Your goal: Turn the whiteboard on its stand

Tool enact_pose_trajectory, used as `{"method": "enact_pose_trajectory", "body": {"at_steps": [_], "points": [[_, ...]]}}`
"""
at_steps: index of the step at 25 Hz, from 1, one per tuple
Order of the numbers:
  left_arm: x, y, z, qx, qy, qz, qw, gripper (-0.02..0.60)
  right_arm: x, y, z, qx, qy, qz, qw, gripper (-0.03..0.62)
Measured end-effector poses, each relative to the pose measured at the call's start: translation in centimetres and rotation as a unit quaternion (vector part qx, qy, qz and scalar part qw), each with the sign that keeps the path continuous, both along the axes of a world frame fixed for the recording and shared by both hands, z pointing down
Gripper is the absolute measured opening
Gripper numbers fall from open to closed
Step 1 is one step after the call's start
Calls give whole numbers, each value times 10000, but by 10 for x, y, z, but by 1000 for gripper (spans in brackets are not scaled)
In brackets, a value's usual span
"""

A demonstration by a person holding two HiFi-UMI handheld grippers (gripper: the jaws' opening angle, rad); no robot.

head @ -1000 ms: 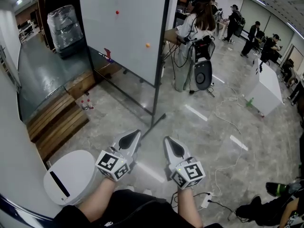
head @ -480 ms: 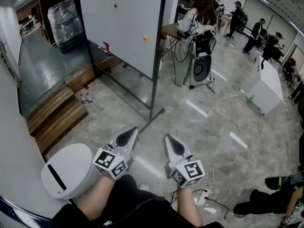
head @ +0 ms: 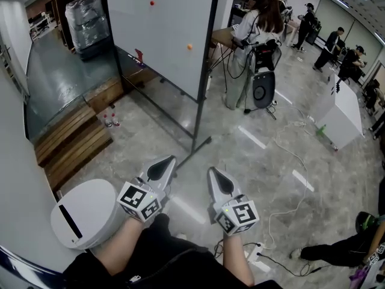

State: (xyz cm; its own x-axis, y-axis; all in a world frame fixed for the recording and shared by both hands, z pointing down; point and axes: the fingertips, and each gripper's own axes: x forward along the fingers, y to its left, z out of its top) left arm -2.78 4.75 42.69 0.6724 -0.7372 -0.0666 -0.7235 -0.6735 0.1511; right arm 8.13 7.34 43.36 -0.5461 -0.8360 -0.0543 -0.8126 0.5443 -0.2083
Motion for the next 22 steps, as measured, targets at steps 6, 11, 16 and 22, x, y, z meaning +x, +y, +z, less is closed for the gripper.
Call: {"method": "enact_pose_trajectory", "body": {"at_steps": [6,11,16,22], "points": [[-6,-44,0,35,12,1,10000,5,-4,-42,-5,40,102,45,9999,9],[-15,-91,0,1,67,110,9999,5,-13,-89,-10,21,174,108,9998,9],[-34,-141,-9,14,87,195,9998,5,-33,-134,-19,-8,186,130,9997,9],[-53,-192,-16,94,51,331,9994,5,-61,-182,-24,83,217,114,9997,9]]}}
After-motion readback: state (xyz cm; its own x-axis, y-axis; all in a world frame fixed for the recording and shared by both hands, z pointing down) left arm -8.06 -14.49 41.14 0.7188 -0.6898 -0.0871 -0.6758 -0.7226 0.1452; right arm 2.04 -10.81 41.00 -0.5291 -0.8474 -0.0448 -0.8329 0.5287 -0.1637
